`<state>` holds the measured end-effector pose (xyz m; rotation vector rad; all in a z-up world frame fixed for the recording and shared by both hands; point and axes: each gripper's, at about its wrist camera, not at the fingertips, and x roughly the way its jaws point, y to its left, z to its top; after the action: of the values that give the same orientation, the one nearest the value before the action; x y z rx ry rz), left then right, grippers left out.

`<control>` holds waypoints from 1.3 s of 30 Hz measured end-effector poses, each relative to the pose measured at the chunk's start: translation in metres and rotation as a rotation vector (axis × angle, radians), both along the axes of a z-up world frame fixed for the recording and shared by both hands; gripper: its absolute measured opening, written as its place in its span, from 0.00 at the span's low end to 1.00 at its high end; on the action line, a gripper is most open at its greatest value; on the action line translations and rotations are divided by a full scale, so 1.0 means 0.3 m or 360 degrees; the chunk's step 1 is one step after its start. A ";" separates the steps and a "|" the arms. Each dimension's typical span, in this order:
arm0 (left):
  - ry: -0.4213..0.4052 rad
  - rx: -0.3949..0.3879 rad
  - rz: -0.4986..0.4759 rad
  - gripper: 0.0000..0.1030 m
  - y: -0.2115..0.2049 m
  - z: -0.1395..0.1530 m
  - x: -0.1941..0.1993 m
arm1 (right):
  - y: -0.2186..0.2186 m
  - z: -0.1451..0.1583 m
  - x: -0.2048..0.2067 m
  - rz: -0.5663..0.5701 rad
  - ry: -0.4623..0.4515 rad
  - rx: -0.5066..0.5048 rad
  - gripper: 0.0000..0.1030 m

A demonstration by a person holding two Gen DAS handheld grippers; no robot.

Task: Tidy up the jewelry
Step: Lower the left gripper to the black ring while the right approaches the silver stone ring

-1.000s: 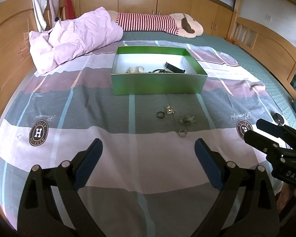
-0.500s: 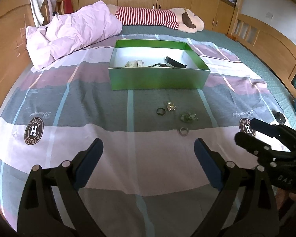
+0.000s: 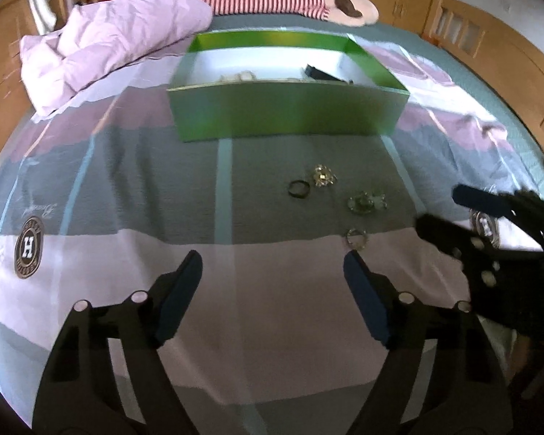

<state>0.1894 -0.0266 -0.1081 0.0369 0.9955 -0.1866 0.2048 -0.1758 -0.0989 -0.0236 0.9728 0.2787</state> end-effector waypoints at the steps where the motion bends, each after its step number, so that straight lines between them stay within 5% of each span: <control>1: 0.0004 0.0001 -0.0001 0.74 -0.005 -0.008 0.013 | 0.003 -0.014 0.013 -0.0001 0.0012 -0.0003 0.62; 15: 0.0075 -0.0009 -0.0088 0.61 -0.028 -0.130 0.220 | 0.043 -0.142 0.114 0.0048 0.0153 -0.0077 0.58; 27: 0.0050 0.0033 -0.0160 0.52 -0.093 -0.158 0.304 | 0.044 -0.143 0.138 0.0046 0.0150 -0.0062 0.52; 30: 0.0041 0.0050 -0.0120 0.50 -0.094 -0.162 0.307 | 0.043 -0.141 0.135 0.0055 0.0150 -0.0067 0.52; 32: 0.0030 0.0053 -0.0058 0.37 -0.080 -0.161 0.304 | 0.041 -0.140 0.136 0.0049 0.0149 -0.0066 0.52; 39: 0.0056 0.0025 0.0057 0.31 -0.008 -0.157 0.283 | 0.044 -0.136 0.135 0.0041 0.0140 -0.0043 0.52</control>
<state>0.2743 -0.0291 -0.1553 0.0303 1.0319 -0.1467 0.2453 -0.1627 -0.1396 -0.0487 1.0641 0.2921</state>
